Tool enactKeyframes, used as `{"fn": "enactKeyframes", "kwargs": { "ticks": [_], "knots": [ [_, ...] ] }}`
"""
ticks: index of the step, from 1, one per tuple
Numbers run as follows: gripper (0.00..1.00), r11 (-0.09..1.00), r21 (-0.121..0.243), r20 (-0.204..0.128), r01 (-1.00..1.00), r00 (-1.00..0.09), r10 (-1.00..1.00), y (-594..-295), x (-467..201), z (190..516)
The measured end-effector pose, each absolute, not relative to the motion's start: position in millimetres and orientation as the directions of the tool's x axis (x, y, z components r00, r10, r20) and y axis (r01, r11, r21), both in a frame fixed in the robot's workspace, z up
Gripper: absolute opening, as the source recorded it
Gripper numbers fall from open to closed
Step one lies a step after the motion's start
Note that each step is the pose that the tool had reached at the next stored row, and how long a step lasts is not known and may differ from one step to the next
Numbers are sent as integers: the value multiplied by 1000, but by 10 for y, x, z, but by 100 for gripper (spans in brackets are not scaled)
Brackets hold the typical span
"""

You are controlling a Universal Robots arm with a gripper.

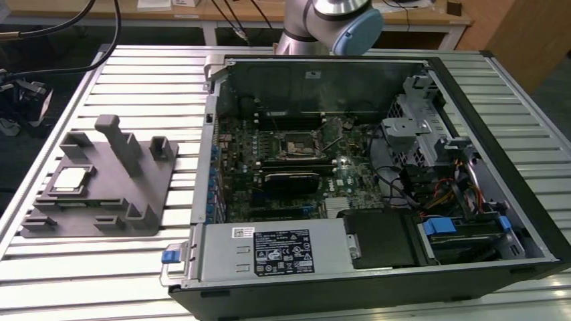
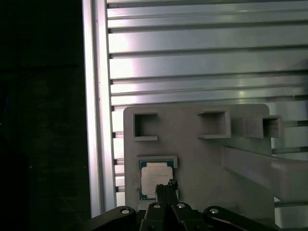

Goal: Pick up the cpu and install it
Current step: 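Pick up the cpu and move it towards the insertion slot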

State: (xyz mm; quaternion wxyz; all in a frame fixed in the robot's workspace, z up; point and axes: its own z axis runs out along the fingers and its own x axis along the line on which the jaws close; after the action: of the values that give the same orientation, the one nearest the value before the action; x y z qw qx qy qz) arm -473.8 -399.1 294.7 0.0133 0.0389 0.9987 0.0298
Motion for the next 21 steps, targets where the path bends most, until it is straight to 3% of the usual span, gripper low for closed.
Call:
{"fn": "enactKeyframes", "kwargs": {
  "ticks": [21],
  "knots": [
    [11, 995, 61, -24, 77, -997, 78, -4136, -4751, 2757]
  ]
}}
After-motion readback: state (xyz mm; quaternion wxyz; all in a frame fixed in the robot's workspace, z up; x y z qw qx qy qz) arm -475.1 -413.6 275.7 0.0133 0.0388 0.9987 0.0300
